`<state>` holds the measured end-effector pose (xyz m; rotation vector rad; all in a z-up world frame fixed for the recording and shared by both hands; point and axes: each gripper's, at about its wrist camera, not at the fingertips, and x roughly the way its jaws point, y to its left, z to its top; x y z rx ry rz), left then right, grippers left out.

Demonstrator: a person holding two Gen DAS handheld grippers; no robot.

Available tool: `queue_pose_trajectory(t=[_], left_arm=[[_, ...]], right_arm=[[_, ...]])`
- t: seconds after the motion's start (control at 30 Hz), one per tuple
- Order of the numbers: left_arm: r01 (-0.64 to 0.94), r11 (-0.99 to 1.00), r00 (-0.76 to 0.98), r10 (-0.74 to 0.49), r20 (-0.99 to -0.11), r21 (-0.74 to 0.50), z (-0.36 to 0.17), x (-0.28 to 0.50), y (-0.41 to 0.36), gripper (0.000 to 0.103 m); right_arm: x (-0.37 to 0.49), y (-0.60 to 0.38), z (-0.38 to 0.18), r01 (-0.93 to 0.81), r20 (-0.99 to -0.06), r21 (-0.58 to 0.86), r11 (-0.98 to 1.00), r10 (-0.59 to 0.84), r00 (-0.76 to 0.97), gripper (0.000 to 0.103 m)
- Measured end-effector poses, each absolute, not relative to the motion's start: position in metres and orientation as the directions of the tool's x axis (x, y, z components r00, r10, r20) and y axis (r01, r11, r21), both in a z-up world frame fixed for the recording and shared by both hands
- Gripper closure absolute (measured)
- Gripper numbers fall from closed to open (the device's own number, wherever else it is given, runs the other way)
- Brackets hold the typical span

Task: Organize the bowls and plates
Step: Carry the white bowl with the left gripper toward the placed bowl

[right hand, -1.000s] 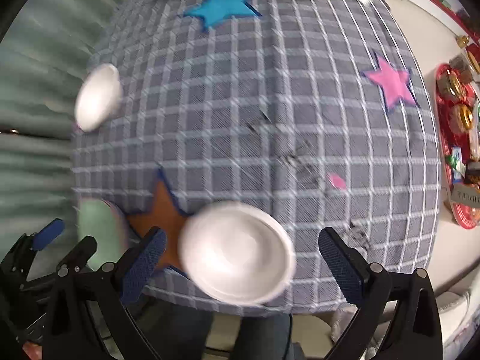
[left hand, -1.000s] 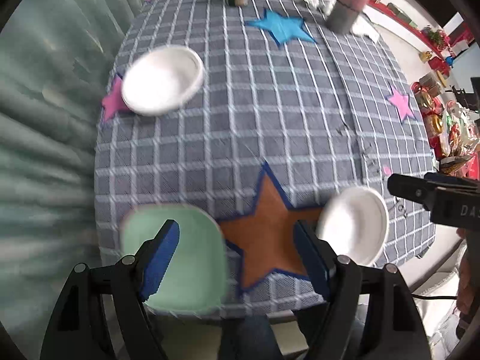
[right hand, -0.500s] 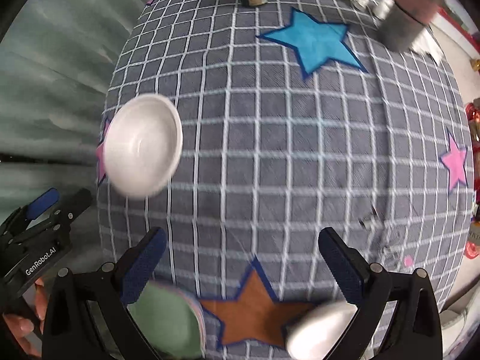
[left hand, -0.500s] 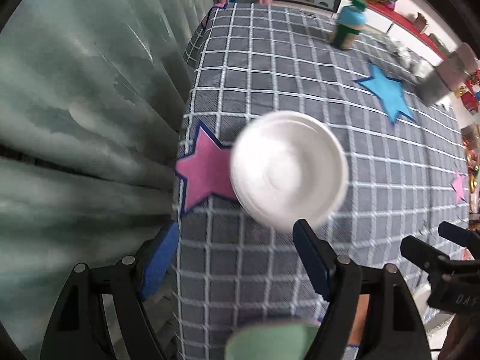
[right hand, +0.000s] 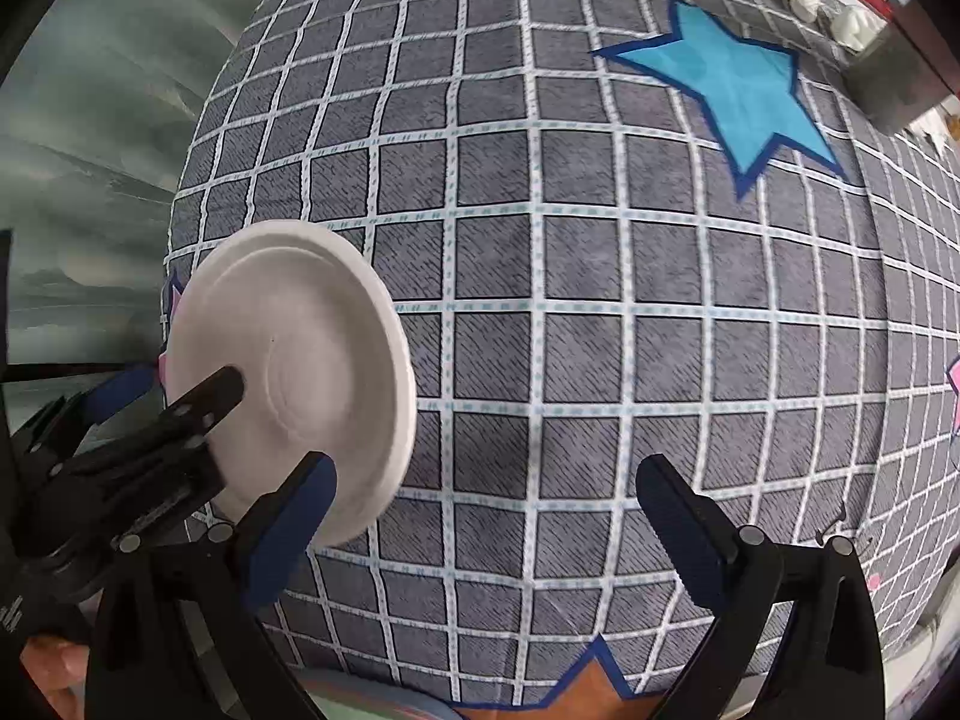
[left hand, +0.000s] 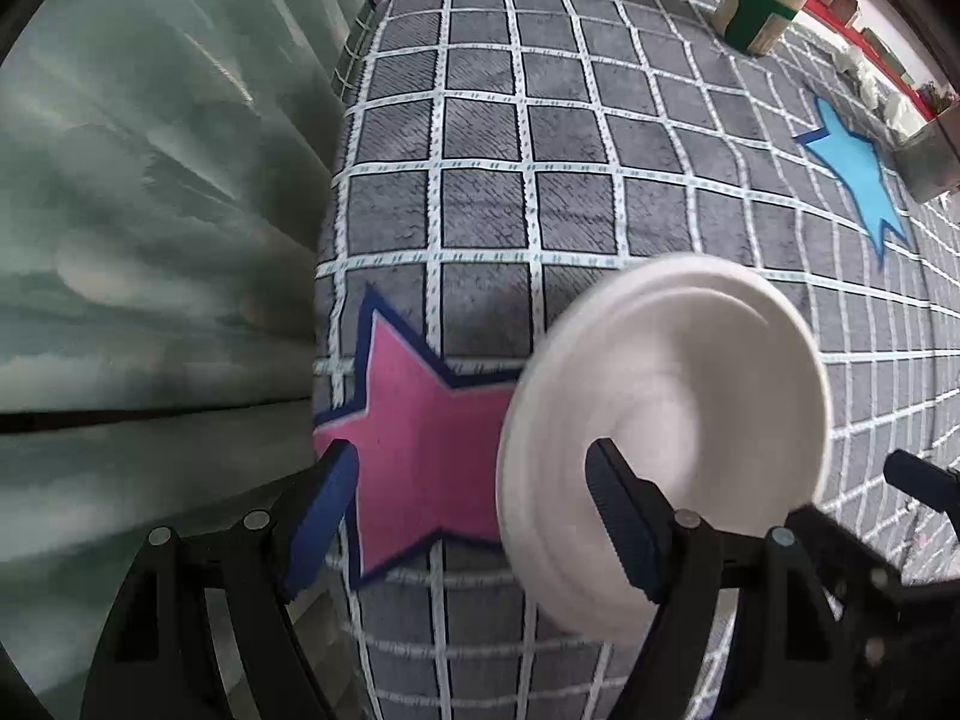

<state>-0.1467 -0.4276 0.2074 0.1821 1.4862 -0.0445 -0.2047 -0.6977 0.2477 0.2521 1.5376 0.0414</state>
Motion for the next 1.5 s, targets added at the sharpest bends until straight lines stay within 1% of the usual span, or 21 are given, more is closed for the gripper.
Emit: queue_pose_trajectory(t=[0.03,0.1,0.13,0.2,0.23,0.3,0.37,0.4,0.43,0.47,0.53,0.6,0.67,0.7,0.73,0.93,1.27,1.5], left_arm=[[0.146,0.985,0.083,0.085,-0.993,0.097,0.203,-0.144,-0.428,0.022],[0.157,0.984,0.075,0.074,-0.994,0.085,0.196,-0.140,-0.430,0.022],[0.161,0.983,0.076,0.076,-0.994,0.088,0.195,-0.138,-0.430,0.022],[0.177,0.980,0.086,0.080,-0.993,0.095,0.194,-0.139,-0.435,0.022],[0.183,0.979,0.084,0.078,-0.993,0.092,0.193,-0.139,-0.438,0.022],[0.191,0.978,0.081,0.071,-0.994,0.086,0.194,-0.139,-0.441,0.026],[0.215,0.974,0.076,0.061,-0.995,0.076,0.197,-0.141,-0.447,0.038],[0.226,0.972,0.068,0.052,-0.996,0.066,0.197,-0.143,-0.450,0.042],[0.235,0.971,0.054,0.036,-0.998,0.047,0.196,-0.144,-0.455,0.049],[0.243,0.969,0.042,0.026,-0.999,0.035,0.196,-0.147,-0.461,0.054],[0.262,0.964,0.041,0.030,-0.999,0.040,0.196,-0.153,-0.472,0.054],[0.286,0.958,0.036,0.027,-0.999,0.036,0.193,-0.159,-0.485,0.058],[0.301,0.953,0.025,0.021,-0.999,0.028,0.193,-0.164,-0.499,0.060],[0.302,0.953,0.015,0.013,-1.000,0.017,0.193,-0.167,-0.505,0.061],[0.304,0.953,0.008,0.004,-1.000,0.006,0.194,-0.172,-0.513,0.063],[0.347,0.938,-0.008,0.023,-1.000,0.019,0.193,-0.205,-0.560,0.063],[0.387,0.922,-0.028,0.026,-0.999,0.014,0.195,-0.259,-0.631,0.063],[0.370,0.929,0.023,0.017,-1.000,0.025,0.224,-0.292,-0.681,0.063]], right_arm=[[-0.201,-0.694,0.245,0.124,-0.981,0.195,0.973,0.192,0.034,0.006],[-0.196,-0.687,0.237,0.111,-0.981,0.194,0.975,0.194,0.015,0.024],[-0.194,-0.684,0.233,0.110,-0.982,0.186,0.976,0.187,0.001,0.029],[-0.192,-0.683,0.225,0.127,-0.975,0.218,0.968,0.221,-0.009,0.042],[-0.192,-0.683,0.221,0.142,-0.969,0.244,0.959,0.248,-0.012,0.046],[-0.192,-0.681,0.212,0.161,-0.957,0.284,0.945,0.291,-0.018,0.064],[-0.189,-0.679,0.205,0.164,-0.943,0.323,0.932,0.332,-0.024,0.072],[-0.186,-0.676,0.202,0.158,-0.940,0.332,0.930,0.340,-0.025,0.074],[-0.184,-0.672,0.200,0.147,-0.938,0.337,0.930,0.344,-0.026,0.074],[-0.184,-0.671,0.199,0.139,-0.937,0.341,0.930,0.348,-0.026,0.074],[-0.185,-0.671,0.196,0.135,-0.936,0.344,0.929,0.351,-0.026,0.074],[-0.192,-0.681,0.195,0.148,-0.936,0.345,0.927,0.352,-0.024,0.074],[-0.199,-0.690,0.192,0.159,-0.931,0.356,0.921,0.365,-0.026,0.075],[-0.202,-0.694,0.189,0.162,-0.931,0.355,0.921,0.364,-0.028,0.080],[-0.205,-0.698,0.187,0.162,-0.930,0.357,0.920,0.367,-0.032,0.081],[-0.235,-0.721,0.180,0.140,-0.940,0.327,0.935,0.337,-0.051,0.081],[-0.303,-0.768,0.157,0.173,-0.930,0.334,0.926,0.354,-0.096,0.081],[-0.331,-0.793,0.179,0.121,-0.940,0.326,0.938,0.336,-0.068,0.081]])
